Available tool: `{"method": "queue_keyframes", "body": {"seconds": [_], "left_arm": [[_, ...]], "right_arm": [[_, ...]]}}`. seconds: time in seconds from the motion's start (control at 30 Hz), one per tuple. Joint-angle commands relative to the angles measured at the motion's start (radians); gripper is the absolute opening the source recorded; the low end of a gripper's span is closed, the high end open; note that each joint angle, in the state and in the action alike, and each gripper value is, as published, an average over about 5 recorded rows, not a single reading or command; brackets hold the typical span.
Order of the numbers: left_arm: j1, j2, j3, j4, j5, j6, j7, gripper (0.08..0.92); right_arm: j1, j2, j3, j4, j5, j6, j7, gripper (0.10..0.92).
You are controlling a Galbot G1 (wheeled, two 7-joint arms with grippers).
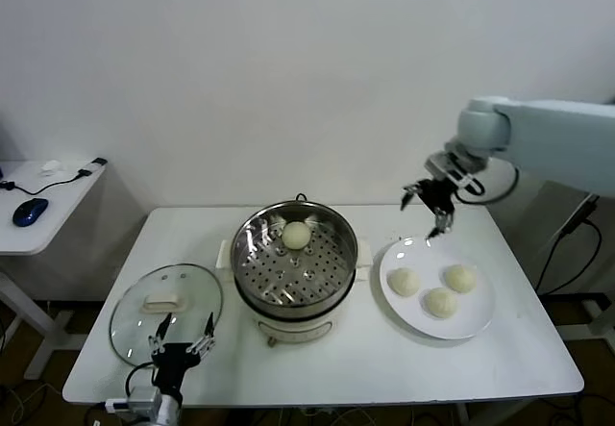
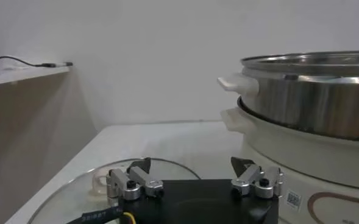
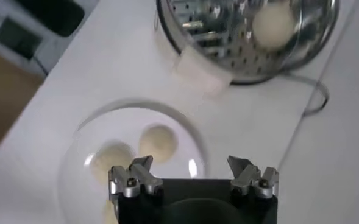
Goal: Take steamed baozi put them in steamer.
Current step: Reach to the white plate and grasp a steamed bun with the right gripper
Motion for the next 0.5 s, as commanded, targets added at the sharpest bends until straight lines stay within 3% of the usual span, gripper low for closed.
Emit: {"method": "queue_keyframes", "body": {"seconds": [0.03,0.5], "left_arm": [[0.000,-0.001,-0.001,0.000,0.001,0.001,0.001,0.823],[0.014,-0.022,-0.007,-0.007,0.009,-0.003,-0.002,0.823]], "right_arm": [[-0.315,-0.119,0.168,0.001,0.004,-0.303,0.128,0.823],[-0.557,0.069,0.390,-0.266,-0.066,-0.279,0.136,0.823]]}}
